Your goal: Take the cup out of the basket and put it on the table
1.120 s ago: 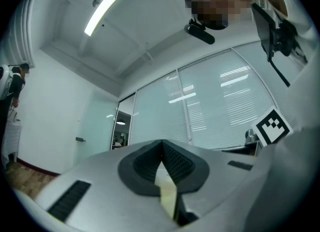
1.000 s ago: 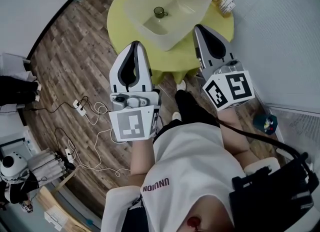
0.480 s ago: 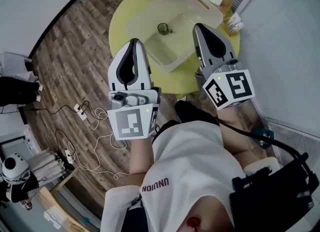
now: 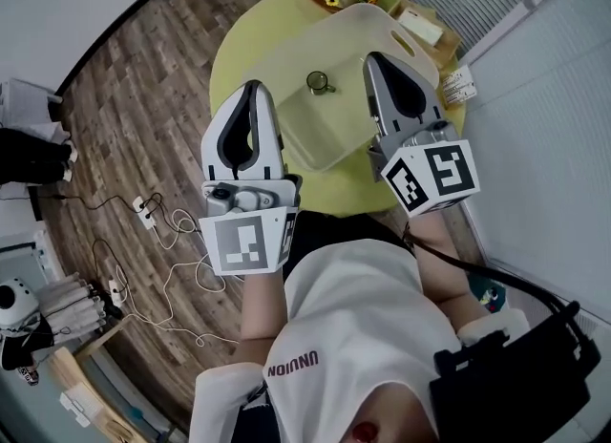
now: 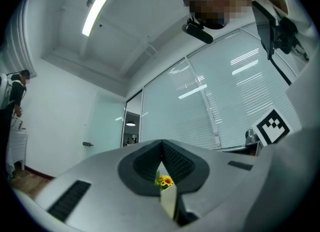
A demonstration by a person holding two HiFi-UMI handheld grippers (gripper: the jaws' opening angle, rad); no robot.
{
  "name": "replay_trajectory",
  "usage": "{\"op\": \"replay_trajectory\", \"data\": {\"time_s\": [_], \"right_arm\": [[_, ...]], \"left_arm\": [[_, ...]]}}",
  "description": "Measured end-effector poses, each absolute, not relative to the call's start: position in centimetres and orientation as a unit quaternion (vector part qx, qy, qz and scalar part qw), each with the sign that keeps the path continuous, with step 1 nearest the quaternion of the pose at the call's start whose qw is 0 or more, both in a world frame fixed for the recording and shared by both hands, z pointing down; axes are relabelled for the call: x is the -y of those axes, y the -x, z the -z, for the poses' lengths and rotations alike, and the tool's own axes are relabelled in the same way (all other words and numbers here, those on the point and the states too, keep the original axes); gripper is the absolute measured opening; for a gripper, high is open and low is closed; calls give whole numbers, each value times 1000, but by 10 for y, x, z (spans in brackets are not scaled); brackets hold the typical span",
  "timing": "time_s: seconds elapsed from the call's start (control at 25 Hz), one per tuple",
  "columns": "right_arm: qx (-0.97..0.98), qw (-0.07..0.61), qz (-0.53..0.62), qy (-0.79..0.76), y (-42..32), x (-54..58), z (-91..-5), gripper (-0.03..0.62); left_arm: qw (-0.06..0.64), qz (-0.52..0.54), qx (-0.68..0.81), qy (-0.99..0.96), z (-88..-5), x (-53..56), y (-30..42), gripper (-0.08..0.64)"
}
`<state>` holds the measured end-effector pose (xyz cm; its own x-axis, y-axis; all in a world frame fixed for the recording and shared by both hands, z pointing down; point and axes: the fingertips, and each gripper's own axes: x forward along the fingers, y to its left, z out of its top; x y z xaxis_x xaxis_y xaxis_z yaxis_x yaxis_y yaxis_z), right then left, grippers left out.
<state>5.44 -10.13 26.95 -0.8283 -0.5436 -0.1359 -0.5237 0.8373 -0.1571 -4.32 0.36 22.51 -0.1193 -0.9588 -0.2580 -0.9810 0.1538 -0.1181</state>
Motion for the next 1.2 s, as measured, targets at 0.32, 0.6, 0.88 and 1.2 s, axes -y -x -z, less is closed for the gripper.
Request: {"op": "replay_trajectory", "data": {"time_s": [0.32,0.6,0.88,1.2], "right_arm": [[-960,78,58,261,-29,119,-267,18],[-959,57,73,269,-5,143,-278,18],[-951,15,114,288,14,178,-316,20],[-940,-60,131,310,30,209,-365,20]], "left_arm": [[121,-36,-750,649,-223,20,56,14],[134,-44,-731,668,-214,47,75,14],[118,-41,-705,699,-226,77,97,14],[80,-44,-669,737,-252,108,109,14]]}}
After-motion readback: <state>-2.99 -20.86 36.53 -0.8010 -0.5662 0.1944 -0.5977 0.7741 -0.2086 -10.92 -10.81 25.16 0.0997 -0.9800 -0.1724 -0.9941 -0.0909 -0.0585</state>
